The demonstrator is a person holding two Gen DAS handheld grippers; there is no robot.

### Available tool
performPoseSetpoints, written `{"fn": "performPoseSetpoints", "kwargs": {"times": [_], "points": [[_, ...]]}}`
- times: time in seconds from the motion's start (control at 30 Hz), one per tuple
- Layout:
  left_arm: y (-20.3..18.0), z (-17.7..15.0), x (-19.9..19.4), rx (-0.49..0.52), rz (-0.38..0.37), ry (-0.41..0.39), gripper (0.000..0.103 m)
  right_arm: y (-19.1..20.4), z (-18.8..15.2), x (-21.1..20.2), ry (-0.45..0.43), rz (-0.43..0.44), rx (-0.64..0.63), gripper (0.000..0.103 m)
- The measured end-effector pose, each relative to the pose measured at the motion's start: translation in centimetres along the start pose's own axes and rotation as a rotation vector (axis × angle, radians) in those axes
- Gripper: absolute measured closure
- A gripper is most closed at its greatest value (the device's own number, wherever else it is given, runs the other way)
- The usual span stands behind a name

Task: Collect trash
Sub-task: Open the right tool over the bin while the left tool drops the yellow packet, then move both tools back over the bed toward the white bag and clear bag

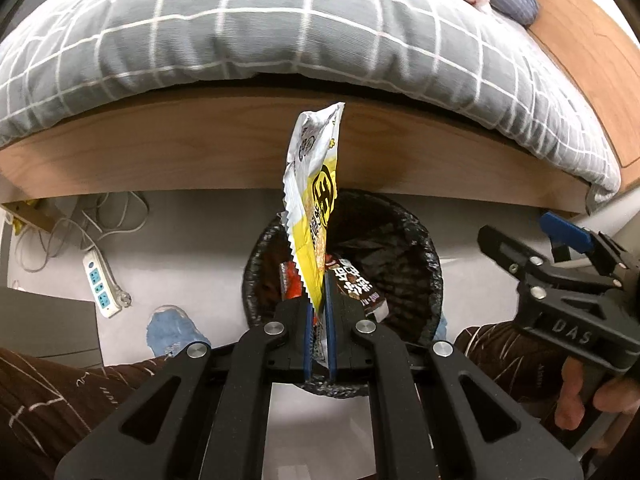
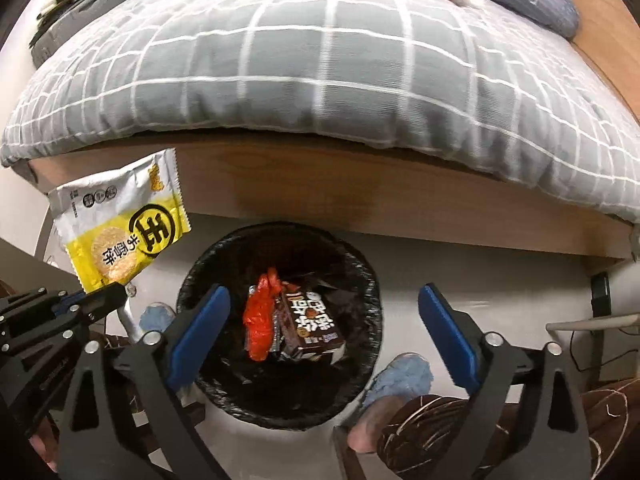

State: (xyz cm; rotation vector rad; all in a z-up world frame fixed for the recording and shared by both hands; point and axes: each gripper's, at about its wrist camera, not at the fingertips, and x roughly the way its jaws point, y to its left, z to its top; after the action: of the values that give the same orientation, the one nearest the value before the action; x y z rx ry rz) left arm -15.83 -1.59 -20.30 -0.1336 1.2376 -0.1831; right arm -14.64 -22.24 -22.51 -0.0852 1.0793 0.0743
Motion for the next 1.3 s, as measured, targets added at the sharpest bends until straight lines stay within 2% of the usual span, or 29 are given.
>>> {"fn": "performPoseSetpoints", "kwargs": {"times": [0.33,0.47,0.57,0.63,0.77,1.0,1.3], "points": [[-4.3,0.2,1.8,0.070,-0.020,0.027,0.098,-4.7,-1.2,-0.7,-0.018,-0.015,0.091,0.010],[-5.4,0.1,2.2,0.089,0.013,0.019,0.095,-5.9,-1.5,-0.7,-0.014,-0.016,0.118,0.010],[-5.7,0.1,2.4,0.084,0.031,0.017,0.075,-6.5,-1.5,-1.0,-0.020,-0.014,0.134,0.010],[-5.7,0.0,2.3,0.083,0.051,-0.005,0.050,-6.6,-1.5,-1.1,-0.025,-0.009,0.140,0.010],[-5.1,0.5,1.5,0.059,0.082,-0.048,0.033,-6.7,-1.1,-2.0,-0.045,-0.009,0.134,0.010],[-5.1,2.1,-1.5,0.034,0.109,-0.160,0.005,-6.7,0.3,-4.7,-0.131,-0.040,0.117,0.009],[-4.5,4.7,-5.6,0.000,0.100,-0.254,0.006,-7.4,2.7,-9.0,-0.289,-0.077,0.117,0.008]]}}
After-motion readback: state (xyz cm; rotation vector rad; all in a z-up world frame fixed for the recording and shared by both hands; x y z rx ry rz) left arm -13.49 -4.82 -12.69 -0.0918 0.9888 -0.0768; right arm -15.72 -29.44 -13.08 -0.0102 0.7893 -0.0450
